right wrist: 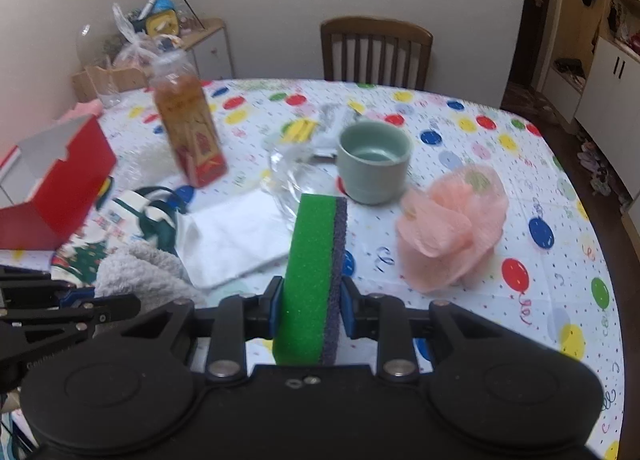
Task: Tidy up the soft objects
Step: 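Carry the towel and sponge with both tools over the white box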
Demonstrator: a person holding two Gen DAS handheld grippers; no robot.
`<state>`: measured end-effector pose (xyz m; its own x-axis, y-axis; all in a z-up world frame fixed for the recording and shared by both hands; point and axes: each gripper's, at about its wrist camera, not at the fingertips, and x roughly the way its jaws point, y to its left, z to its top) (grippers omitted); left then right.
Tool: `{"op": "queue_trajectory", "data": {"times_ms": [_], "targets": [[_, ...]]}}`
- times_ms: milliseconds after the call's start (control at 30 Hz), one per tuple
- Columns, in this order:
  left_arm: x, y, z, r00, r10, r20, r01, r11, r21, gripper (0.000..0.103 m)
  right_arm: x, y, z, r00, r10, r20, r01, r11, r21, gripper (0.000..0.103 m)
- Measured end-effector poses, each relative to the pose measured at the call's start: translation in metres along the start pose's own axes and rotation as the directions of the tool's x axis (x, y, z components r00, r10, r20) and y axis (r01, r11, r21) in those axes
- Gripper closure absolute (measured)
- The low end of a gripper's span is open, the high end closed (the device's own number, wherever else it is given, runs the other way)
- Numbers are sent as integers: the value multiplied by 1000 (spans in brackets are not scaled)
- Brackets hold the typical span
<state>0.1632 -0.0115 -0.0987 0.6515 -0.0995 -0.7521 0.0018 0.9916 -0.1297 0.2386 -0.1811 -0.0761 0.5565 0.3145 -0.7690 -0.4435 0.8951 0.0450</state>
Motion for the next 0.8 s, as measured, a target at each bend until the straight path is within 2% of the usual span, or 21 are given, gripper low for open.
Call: {"op": "queue_trajectory", "data": {"times_ms": [367, 633, 800], "targets": [[-54, 55, 30, 996, -15, 92, 15, 1000, -4, 94, -27, 65, 27, 998, 54, 42, -51, 996, -70, 76], [-84, 109, 47, 989, 32, 144, -24, 998, -59, 94, -27, 122, 58, 991, 115, 69, -106, 986, -131, 76], [-100, 147, 55, 981, 93, 172, -79, 993, -90, 94, -22, 158, 75, 984, 164, 75, -150, 975, -161, 76]]}}
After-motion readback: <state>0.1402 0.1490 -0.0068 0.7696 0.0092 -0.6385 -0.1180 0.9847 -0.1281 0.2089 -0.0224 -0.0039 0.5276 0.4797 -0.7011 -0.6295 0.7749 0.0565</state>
